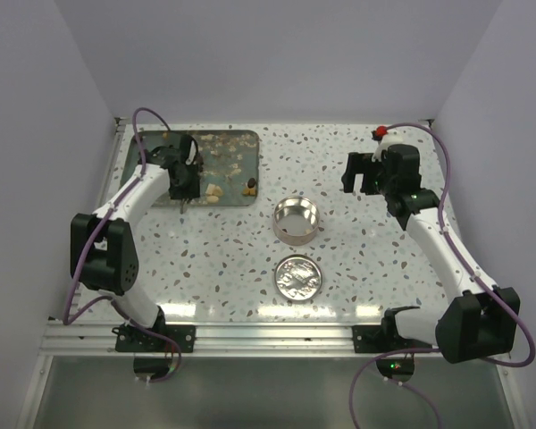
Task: Pack the chocolate
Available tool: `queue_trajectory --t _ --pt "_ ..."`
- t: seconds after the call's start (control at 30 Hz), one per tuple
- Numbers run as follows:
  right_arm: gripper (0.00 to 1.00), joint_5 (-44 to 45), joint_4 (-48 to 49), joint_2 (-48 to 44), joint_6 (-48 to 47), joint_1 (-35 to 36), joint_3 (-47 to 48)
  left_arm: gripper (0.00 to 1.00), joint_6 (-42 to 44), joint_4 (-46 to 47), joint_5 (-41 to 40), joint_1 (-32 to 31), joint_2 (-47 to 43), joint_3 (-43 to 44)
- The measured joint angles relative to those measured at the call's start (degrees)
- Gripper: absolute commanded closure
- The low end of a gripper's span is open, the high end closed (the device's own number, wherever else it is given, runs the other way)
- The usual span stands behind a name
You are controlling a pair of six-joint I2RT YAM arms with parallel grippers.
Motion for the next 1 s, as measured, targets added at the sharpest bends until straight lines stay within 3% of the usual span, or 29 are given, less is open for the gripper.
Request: queue_trajectory --t 0.2,0.6,0.7,1.0 --pt "0.02 0.02 0.00 0.00 0.00 0.00 0.00 0.69 0.46 0.85 0.00 0.02 0.83 0.00" --pt "0.02 0.04 0.02 0.46 -0.02 0.00 0.28 0.71 4.59 0.33 4.28 -1.09 -2.23 2.23" --pt "0.02 0.04 0.04 2.03 -0.02 0.00 1.49 0.70 5.79 -0.24 5.09 -4.26 -4.52 3.32" --pt "0.01 0.20 0.07 4.92 -0.02 0.00 4.35 0.70 4.79 -0.44 10.84 -23.54 -7.93 4.42"
